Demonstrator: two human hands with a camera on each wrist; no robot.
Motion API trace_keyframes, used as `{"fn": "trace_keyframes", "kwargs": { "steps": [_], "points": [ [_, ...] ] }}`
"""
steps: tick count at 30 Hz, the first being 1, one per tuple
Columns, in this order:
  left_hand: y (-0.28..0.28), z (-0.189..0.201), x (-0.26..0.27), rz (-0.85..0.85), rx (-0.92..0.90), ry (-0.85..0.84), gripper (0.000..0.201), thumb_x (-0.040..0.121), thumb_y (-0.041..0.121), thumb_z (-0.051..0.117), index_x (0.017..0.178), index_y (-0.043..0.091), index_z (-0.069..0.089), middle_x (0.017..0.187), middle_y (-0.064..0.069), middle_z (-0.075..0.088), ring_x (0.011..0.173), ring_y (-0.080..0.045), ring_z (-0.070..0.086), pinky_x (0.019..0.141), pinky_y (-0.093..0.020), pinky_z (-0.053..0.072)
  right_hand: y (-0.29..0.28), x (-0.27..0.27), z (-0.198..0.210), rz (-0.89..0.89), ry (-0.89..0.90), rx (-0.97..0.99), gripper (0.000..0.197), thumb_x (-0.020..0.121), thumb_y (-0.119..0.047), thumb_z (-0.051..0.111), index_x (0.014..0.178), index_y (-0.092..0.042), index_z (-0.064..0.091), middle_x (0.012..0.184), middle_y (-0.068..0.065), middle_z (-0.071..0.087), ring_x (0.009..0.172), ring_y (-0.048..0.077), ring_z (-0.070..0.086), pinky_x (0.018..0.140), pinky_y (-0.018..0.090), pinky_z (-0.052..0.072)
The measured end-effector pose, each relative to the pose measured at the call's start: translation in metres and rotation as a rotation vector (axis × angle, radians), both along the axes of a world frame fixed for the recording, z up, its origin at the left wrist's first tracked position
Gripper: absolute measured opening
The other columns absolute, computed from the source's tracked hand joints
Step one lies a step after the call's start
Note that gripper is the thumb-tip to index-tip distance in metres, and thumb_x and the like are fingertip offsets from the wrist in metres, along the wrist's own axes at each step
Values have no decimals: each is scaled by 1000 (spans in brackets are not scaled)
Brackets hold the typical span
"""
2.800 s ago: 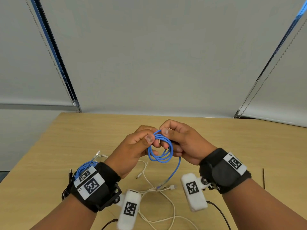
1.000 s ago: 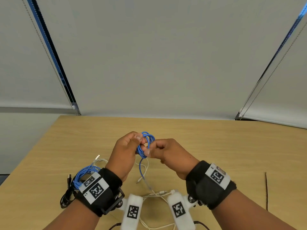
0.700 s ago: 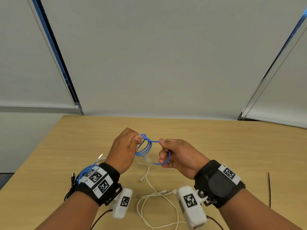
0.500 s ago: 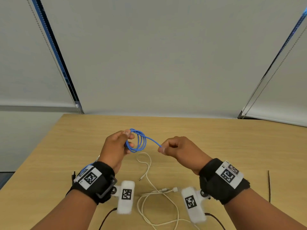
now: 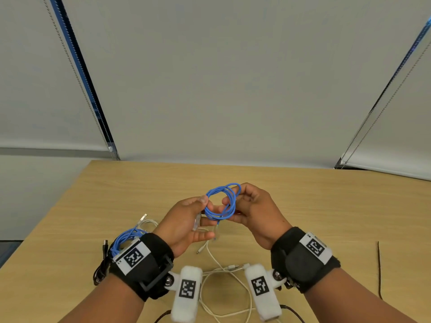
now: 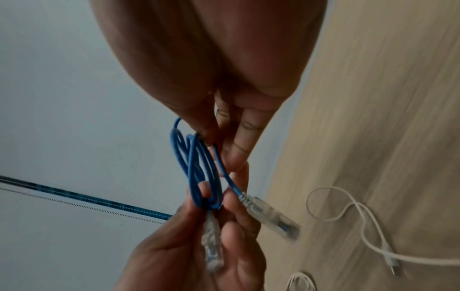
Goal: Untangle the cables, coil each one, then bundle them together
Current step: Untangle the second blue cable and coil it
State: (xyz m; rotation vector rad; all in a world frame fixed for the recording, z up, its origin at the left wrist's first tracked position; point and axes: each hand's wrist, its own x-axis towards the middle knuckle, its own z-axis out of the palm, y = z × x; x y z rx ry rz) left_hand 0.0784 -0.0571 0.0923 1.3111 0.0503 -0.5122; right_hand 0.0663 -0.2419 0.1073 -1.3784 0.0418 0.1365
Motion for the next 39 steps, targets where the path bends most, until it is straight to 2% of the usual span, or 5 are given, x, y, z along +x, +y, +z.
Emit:
{"fn": "trace_keyframes", "kwargs": {
  "steps": [11,16,21,29,39],
  "points": [
    [-5,-7,5,141,446,-327,31,105,24,44,82,13,61,85,-2,79,54,-9,52,61,-29,48,1,0,7,-182,-452,-725,26,90,-9,65,97,-34,61,99,-9,51,89,1,53,77,11,42],
    [-7,-11,5,177,584,-497,32,104,21,45,78,16,63,77,4,76,61,-6,61,70,-37,50,8,-7,3,-59,-669,-1225,23,95,-17,62,111,-27,76,90,1,54,84,24,53,71,39,47],
    [-10,-11,3,197,503,-476,31,104,22,45,81,10,62,81,-6,72,77,-23,71,71,-40,48,14,-7,-5,15,-606,-1572,27,98,-31,51,118,-39,67,101,0,44,90,24,44,69,34,38],
    [0,-14,11,265,495,-425,30,103,26,46,83,14,65,86,1,67,54,-3,57,60,-31,48,5,-2,-5,69,-543,-1116,19,101,-28,58,111,-29,74,91,-3,61,87,17,57,80,38,48],
    [23,-25,21,420,43,-97,28,104,24,51,87,7,64,89,-3,60,63,-18,56,64,-34,59,-1,-16,-6,372,-422,-753,32,96,-26,47,106,-22,77,101,-14,75,85,7,67,82,24,52]
  ]
}}
